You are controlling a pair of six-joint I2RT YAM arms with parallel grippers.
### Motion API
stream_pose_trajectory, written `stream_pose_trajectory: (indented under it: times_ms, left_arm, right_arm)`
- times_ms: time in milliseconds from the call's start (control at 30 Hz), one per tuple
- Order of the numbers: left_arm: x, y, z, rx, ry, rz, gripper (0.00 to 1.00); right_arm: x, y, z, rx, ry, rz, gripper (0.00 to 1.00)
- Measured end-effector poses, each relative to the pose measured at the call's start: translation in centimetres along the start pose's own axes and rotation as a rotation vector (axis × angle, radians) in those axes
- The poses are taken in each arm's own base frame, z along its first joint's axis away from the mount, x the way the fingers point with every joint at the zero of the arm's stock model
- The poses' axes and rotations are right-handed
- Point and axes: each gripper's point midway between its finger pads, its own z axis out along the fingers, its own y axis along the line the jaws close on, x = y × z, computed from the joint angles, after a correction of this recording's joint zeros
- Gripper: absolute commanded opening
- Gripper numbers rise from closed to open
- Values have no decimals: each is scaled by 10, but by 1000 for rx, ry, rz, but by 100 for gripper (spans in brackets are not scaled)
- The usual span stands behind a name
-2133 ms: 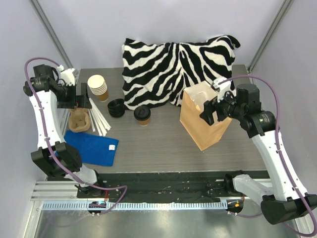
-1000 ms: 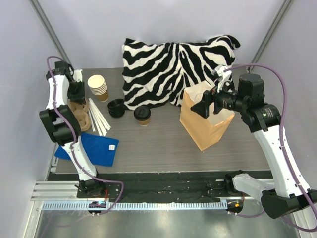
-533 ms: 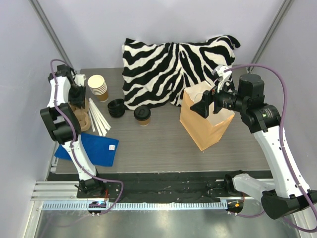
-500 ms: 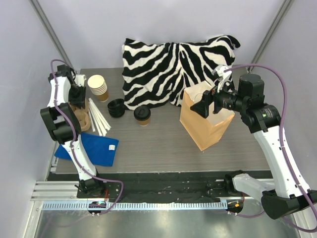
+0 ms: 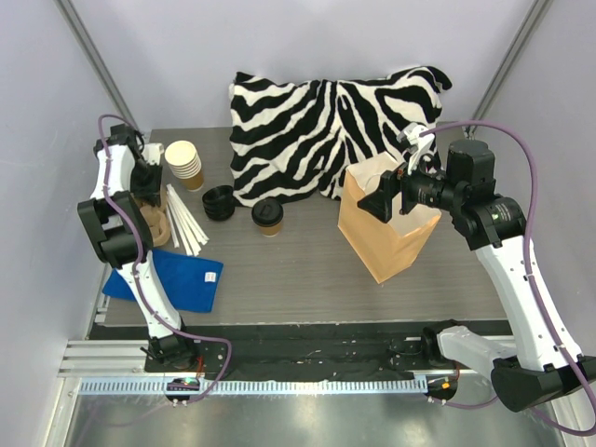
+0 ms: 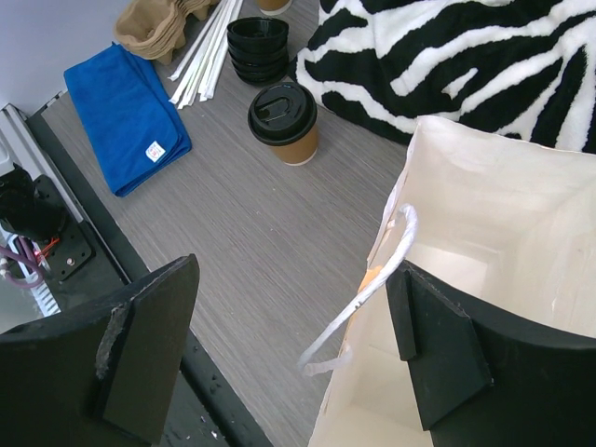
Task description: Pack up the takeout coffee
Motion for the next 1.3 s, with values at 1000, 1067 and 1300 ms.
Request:
stream_pose_trajectory:
  times_ms: [1000,1067,1300]
  left_arm:
    - [-7,-4,-39,0,-64,51,34]
    - [-7,-5,-41,9,-63,67,36]
    - [-8,-4,-33,22,-43,102,26]
  right_arm:
    - [0,-1,0,3,1,-15,90]
    - [0,-1,0,3,1,-15,89]
    - [0,-1,0,4,1,-17,90]
